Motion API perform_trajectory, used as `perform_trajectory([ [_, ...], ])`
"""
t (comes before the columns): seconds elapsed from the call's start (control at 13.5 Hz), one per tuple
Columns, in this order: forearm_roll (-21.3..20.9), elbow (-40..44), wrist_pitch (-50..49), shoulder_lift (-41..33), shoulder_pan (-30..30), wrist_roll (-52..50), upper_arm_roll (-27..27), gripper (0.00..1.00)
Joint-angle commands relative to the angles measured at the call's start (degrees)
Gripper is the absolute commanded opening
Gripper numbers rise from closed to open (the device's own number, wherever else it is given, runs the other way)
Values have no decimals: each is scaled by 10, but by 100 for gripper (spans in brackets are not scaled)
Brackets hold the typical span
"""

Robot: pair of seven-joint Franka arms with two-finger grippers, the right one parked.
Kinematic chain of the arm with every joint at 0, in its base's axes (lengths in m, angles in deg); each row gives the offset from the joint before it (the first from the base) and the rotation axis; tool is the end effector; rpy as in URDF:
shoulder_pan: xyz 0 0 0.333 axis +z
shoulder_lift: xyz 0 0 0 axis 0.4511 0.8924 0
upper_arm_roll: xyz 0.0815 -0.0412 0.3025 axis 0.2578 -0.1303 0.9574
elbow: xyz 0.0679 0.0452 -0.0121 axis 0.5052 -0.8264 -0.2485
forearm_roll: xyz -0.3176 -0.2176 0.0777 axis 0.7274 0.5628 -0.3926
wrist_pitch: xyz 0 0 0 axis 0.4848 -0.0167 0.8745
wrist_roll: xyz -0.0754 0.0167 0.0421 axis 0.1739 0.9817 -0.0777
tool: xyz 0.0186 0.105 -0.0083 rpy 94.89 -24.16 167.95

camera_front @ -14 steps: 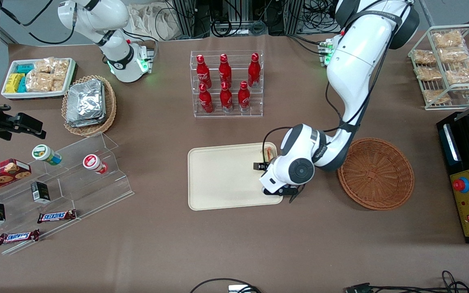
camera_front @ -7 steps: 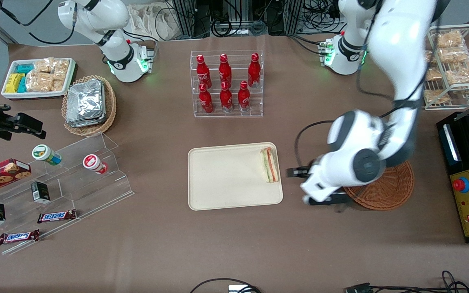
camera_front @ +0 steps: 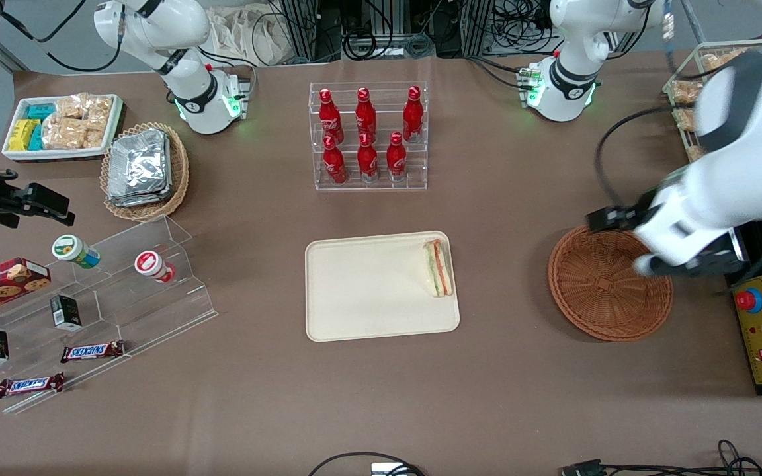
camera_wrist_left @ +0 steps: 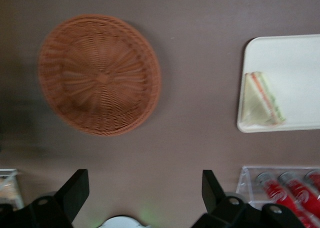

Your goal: Place sandwich from basket to tray

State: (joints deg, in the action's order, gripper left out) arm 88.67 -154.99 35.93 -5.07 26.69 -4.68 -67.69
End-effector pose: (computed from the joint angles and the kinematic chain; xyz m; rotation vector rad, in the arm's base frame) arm 0.5911 -0.0811 0.5748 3.1086 0.0171 -0.3078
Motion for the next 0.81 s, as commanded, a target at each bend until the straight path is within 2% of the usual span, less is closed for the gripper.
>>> perform_trajectory([
  [0.0, -16, -55, 1, -49, 42, 47, -5, 100],
  [0.15, -15, -62, -4, -55, 60, 48, -6, 100],
  [0.52, -13, -96, -7, -73, 63, 48, -5, 100],
  [0.74, -15, -157, 12, -108, 62, 48, -7, 100],
])
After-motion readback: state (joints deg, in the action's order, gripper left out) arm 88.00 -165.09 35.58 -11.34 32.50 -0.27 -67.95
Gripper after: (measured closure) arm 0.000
